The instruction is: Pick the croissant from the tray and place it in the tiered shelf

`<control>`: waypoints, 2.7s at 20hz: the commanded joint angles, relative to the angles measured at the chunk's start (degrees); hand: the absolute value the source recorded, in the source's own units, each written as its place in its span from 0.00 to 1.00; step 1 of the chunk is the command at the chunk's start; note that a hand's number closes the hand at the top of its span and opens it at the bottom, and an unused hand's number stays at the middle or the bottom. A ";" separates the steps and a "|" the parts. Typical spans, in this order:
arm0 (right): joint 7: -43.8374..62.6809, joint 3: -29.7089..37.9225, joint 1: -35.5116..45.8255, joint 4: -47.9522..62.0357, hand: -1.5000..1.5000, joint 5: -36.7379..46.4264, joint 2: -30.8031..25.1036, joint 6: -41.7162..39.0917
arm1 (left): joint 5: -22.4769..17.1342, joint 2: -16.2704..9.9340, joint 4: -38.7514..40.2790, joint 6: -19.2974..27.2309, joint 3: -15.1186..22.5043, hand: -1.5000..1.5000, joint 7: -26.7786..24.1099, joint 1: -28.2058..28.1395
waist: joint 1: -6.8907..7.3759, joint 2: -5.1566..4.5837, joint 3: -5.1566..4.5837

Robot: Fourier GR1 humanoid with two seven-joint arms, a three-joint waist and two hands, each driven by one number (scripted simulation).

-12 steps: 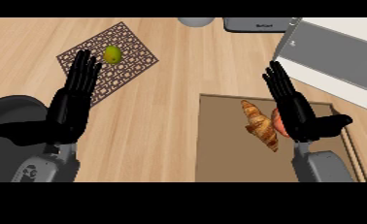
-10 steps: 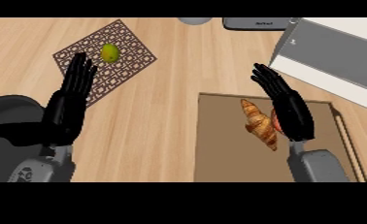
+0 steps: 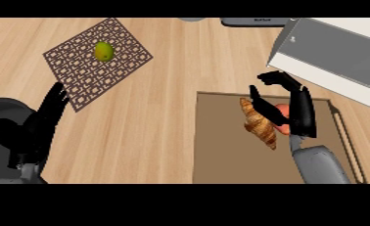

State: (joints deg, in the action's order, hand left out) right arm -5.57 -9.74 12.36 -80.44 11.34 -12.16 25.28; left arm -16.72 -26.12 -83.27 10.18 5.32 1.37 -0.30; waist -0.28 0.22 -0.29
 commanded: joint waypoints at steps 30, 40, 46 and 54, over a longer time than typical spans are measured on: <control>68.25 -18.06 6.28 -17.69 0.00 44.77 1.59 -56.59 | 0.57 -1.23 2.06 -4.24 -3.50 0.50 2.65 -0.21 | 0.43 -0.20 0.24; 61.25 -13.03 4.24 -13.61 0.00 48.09 0.48 -55.84 | 1.87 -0.10 4.20 -7.47 -6.02 0.50 0.81 -0.77 | 0.33 -0.21 0.28; 57.26 -12.24 4.07 -8.77 0.00 52.66 3.46 -52.44 | 5.02 2.76 -0.90 -7.10 -6.81 0.50 2.35 -4.59 | 0.56 -0.19 0.29; 46.47 -7.88 0.22 -6.12 0.00 53.87 -0.56 -47.23 | 3.80 1.56 1.16 -13.85 -11.96 0.50 3.96 -2.22 | 0.40 -0.19 0.29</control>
State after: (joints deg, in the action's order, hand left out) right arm 44.63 -18.55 15.19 -87.07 64.33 -11.38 -24.39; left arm -12.08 -23.89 -81.29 -0.45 -4.63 4.37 -1.81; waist 0.13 0.03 0.03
